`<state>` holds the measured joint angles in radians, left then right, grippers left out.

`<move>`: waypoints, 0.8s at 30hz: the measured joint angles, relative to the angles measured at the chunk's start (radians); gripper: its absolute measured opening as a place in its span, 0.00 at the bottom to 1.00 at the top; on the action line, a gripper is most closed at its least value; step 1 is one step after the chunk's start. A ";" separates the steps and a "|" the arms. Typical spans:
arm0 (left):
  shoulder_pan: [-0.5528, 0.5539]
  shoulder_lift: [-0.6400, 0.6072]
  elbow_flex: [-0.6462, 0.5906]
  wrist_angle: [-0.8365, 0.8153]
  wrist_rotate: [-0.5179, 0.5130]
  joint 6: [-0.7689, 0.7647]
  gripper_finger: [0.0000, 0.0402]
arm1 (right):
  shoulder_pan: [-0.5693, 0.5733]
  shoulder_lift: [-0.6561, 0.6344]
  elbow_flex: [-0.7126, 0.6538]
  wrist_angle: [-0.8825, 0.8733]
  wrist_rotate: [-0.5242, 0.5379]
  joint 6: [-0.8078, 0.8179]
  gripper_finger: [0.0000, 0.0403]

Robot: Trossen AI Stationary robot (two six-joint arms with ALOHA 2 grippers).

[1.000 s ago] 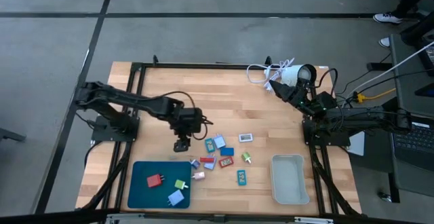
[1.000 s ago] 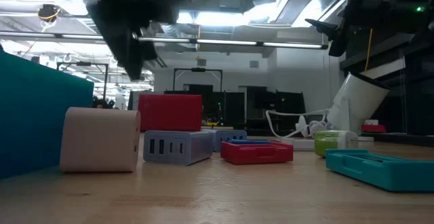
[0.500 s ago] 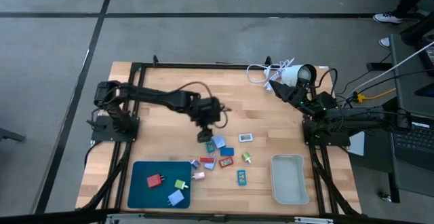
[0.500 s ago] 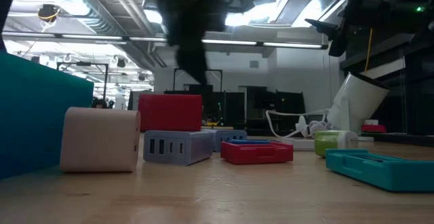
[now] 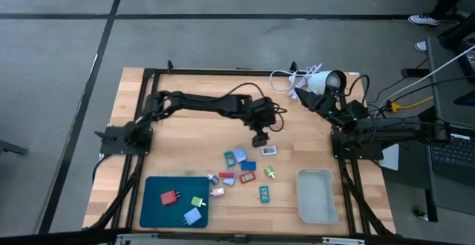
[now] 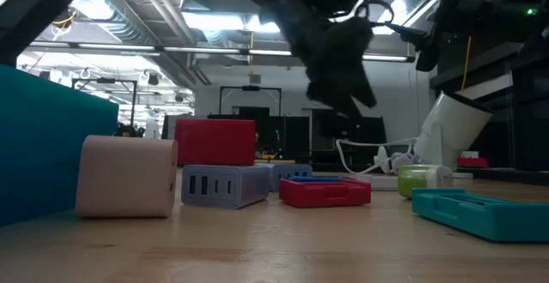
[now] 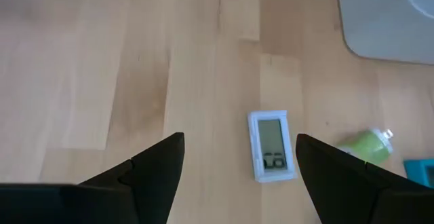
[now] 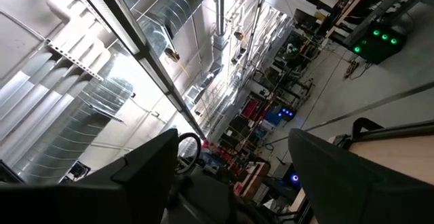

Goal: Pick & Place Office items
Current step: Put the top purple charger adapter into the blue bin

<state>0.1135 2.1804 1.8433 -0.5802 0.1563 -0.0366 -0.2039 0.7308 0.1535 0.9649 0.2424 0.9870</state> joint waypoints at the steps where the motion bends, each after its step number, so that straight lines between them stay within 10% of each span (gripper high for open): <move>1: -0.002 0.018 0.021 -0.011 0.000 0.004 0.69 | 0.000 0.000 0.000 0.000 0.000 0.000 0.70; 15: -0.128 0.051 0.047 0.047 0.178 0.353 0.69 | 0.000 0.000 0.000 0.000 -0.015 -0.027 0.70; 24: -0.109 0.065 0.047 -0.218 0.072 0.478 0.65 | 0.000 0.000 0.000 -0.002 -0.015 -0.025 0.70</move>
<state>0.0044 2.2452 1.8900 -0.7986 0.2281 0.4413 -0.2040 0.7310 0.1535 0.9631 0.2272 0.9618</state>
